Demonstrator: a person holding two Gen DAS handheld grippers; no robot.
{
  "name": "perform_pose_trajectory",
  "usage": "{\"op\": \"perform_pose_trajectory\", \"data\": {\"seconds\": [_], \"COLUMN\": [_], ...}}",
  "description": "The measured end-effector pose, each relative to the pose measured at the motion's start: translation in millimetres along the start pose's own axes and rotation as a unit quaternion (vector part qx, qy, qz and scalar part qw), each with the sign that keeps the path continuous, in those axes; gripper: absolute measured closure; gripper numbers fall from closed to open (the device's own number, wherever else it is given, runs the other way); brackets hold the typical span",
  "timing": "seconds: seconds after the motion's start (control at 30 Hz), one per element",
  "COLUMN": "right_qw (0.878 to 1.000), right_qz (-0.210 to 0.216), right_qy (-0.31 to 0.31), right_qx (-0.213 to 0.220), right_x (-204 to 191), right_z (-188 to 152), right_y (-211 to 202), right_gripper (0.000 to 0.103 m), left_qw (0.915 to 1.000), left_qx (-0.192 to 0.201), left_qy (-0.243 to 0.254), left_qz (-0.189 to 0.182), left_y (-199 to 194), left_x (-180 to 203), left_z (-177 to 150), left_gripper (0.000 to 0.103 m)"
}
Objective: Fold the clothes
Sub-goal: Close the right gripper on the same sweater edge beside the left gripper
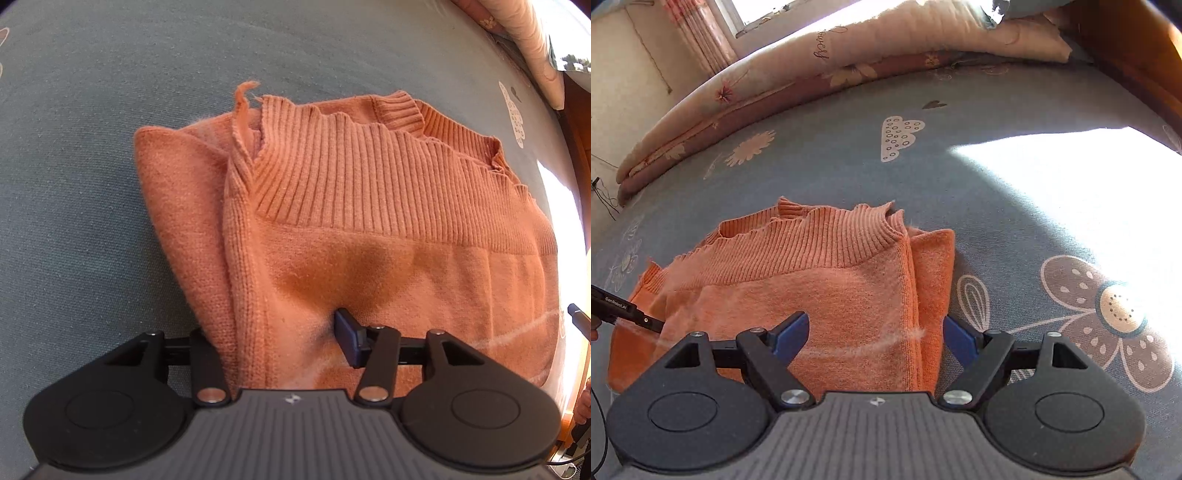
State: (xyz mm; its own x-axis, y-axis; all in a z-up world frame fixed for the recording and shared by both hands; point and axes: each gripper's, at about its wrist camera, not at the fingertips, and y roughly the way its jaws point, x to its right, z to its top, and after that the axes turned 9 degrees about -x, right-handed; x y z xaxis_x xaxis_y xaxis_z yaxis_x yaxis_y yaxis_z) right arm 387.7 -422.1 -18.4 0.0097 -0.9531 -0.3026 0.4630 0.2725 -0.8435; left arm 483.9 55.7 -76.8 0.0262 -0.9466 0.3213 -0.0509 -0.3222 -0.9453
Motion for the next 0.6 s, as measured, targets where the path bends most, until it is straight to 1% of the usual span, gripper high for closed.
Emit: {"op": "perform_pose_trajectory", "data": {"seconds": [0.07,0.13,0.17,0.27,0.33,0.4,0.53,0.6], "right_qw": [1.0,1.0,1.0,0.998,0.992,0.986,0.973,0.965], "right_qz": [-0.011,-0.008,0.003,0.056,0.12,0.16,0.223,0.248], "right_qy": [-0.01,-0.011,-0.01,-0.011,-0.012,-0.023,-0.025,-0.039], "right_qx": [-0.006,-0.006,-0.004,-0.005,-0.019,-0.025,-0.059,-0.073], "right_x": [-2.5,-3.7,-5.9,-25.0,-50.9,-75.4,-120.5,-136.4], "right_z": [10.2,16.4,17.5,20.1,21.7,21.2,22.0,22.2], "right_y": [7.1,8.9,8.2,13.5,27.1,41.4,77.4,89.2], "right_gripper": [0.02,0.02,0.02,0.02,0.02,0.02,0.02,0.02], "left_qw": [1.0,1.0,1.0,0.9999,0.9999,0.9998,0.9998,0.9997], "left_qx": [0.002,0.003,0.003,0.005,0.008,0.01,0.007,0.01], "left_qy": [0.003,0.005,0.006,0.008,0.008,0.008,0.011,0.012], "left_qz": [-0.001,-0.004,-0.006,-0.008,-0.01,-0.013,-0.017,-0.02], "left_y": [2.6,2.3,2.2,-0.9,-1.8,-3.2,-4.8,-5.6], "left_x": [2.4,0.0,-1.2,-8.1,-11.0,-15.8,-21.6,-24.9], "left_z": [-2.0,-3.2,-3.6,-7.5,-10.2,-13.2,-14.8,-17.3], "left_gripper": [0.051,0.051,0.051,0.051,0.051,0.051,0.051,0.051]}}
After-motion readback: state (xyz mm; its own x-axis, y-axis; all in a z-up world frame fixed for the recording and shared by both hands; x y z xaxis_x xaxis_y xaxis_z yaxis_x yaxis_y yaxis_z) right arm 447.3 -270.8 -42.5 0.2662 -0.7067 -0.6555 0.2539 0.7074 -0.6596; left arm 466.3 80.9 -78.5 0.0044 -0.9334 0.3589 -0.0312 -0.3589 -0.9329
